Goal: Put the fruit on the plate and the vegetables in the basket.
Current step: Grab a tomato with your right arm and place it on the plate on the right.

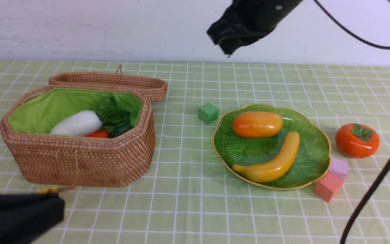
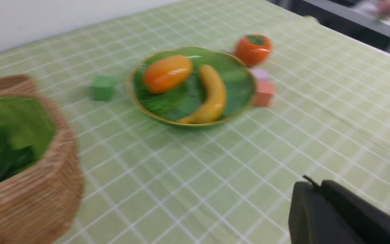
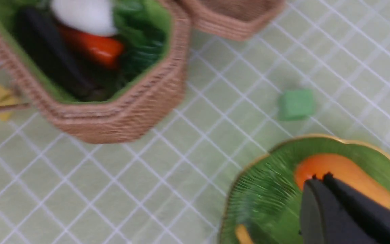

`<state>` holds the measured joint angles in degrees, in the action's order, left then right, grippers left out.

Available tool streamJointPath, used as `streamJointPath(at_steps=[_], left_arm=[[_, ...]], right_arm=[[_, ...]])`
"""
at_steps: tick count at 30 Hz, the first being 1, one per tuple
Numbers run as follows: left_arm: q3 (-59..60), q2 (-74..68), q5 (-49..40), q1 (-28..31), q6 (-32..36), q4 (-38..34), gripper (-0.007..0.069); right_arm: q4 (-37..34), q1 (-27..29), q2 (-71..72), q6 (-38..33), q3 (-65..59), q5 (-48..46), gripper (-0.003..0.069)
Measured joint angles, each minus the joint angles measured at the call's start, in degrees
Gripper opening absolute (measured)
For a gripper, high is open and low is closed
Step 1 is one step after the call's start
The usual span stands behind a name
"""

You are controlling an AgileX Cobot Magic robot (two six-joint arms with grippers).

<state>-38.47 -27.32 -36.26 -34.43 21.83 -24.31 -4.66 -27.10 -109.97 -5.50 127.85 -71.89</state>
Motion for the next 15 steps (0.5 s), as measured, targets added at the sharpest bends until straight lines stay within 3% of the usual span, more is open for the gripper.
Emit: streamJointPath(at_steps=[2,3,5,6,10,12,13,15], left_arm=[[0.0,-0.1,-2.0,0.0,9.9,-8.3,0.0022],[0.0,-0.1,-2.1,0.0,11.7,-9.9,0.0022],[0.0,-0.1,-3.1,0.0,20.2,-17.8,0.0022],[0.0,-0.1,-3.1,0.0,21.0,-18.5,0.0022],[0.0,-0.1,-2.4,0.0,24.3,-21.1,0.0022],[0.0,-0.1,-2.3,0.0,24.5,-20.9,0.0022],[0.0,-0.1,-2.3,0.0,24.5,-20.9,0.0022],[0.0,-0.1,-2.3,0.0,24.5,-20.8,0.0022]], right_arm=[[4.0,2.9,3.4,3.2,-4.4,0.1,-0.0017],[4.7,3.3,3.7,3.5,-5.6,0.1,-0.0017],[7.7,10.8,9.0,8.1,-16.0,0.3,-0.0003],[7.7,11.4,9.2,8.1,-16.0,0.3,-0.0002],[5.6,23.2,10.5,12.1,-29.5,0.3,0.0083],[1.1,29.4,9.0,13.2,-35.1,1.8,0.0185],[0.6,29.9,8.8,13.3,-35.9,2.5,0.0196],[-6.9,35.7,6.3,13.5,-38.6,7.2,0.0362]])
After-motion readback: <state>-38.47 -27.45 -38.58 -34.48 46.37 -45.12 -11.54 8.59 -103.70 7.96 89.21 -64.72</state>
